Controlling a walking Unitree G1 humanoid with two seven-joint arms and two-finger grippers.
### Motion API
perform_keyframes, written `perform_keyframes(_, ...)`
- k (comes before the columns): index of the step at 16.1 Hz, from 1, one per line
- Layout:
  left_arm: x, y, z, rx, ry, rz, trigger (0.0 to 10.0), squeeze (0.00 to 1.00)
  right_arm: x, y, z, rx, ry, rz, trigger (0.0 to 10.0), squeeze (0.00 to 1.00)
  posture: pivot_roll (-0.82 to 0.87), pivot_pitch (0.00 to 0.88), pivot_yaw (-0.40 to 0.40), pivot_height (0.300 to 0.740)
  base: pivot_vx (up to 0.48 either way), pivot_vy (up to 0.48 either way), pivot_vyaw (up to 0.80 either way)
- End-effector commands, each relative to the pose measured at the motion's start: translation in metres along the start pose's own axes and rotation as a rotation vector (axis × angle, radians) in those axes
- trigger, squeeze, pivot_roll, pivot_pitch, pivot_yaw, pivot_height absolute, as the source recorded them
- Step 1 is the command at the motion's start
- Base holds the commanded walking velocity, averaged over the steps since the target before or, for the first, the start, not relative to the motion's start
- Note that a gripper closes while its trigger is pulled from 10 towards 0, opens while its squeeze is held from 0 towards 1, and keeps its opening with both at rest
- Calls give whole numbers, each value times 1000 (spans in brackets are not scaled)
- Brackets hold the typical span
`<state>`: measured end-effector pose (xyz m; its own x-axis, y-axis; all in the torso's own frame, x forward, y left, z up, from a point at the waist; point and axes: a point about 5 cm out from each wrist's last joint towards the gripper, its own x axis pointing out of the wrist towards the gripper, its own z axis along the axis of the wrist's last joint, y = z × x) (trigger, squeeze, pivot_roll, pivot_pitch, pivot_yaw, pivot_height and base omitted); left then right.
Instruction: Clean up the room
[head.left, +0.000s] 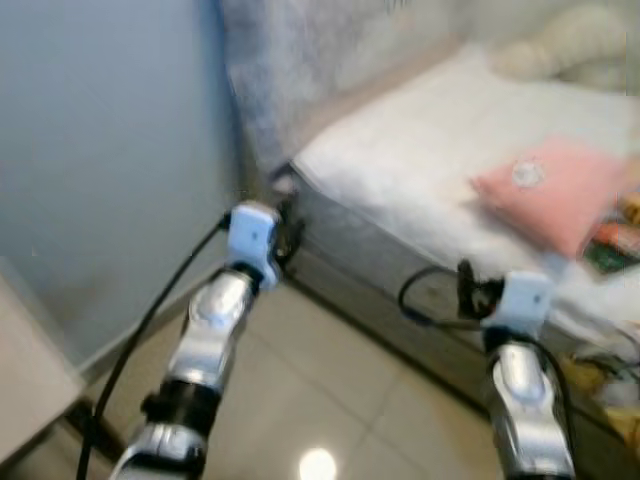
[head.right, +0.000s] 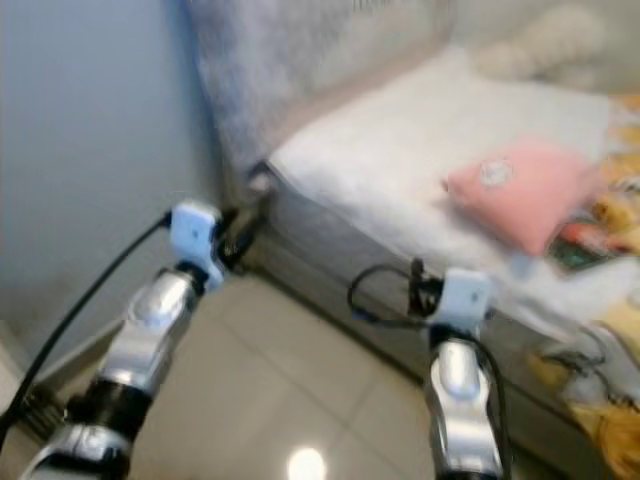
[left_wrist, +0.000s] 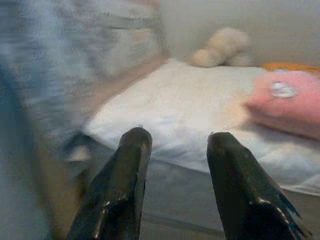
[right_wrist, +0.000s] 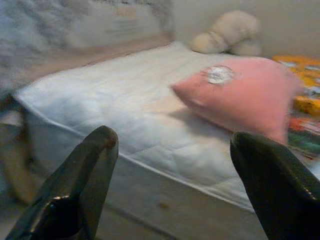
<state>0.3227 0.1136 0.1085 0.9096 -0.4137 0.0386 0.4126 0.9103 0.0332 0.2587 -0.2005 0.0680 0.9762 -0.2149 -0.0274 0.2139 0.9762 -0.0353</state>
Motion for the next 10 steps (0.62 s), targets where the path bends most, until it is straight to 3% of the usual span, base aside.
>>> perform_keyframes(1,6,-17,5,-3,-19,-67,10000,0,0,-14,-3,-25,18,-34,10000,0,98,0,-40,727,469,0,-656)
perform_keyframes(2,3,-18,0,70,9,-72,10000,0,-3,-18,-8,-23,43,-65,10000,0,100,0,-39,727,0,0,-650)
perform_keyframes(3,3,-17,-1,74,18,-68,10000,0,-3,-19,-9,-24,47,-71,10000,0,100,0,-39,727,0,0,-650)
perform_keyframes(4,1,-16,-2,20,10,-52,10000,1000,-5,-22,-11,-15,59,-85,10000,0,97,0,-35,727,0,0,-631)
perform_keyframes(7,-1,-10,-12,0,75,14,10000,1000,-3,-19,-8,-4,43,-78,10000,0,92,0,-30,727,0,0,-210)
perform_keyframes(10,-3,8,-20,-46,125,106,10000,1000,0,-6,-5,-8,36,-8,10000,0,89,0,-28,727,0,0,0)
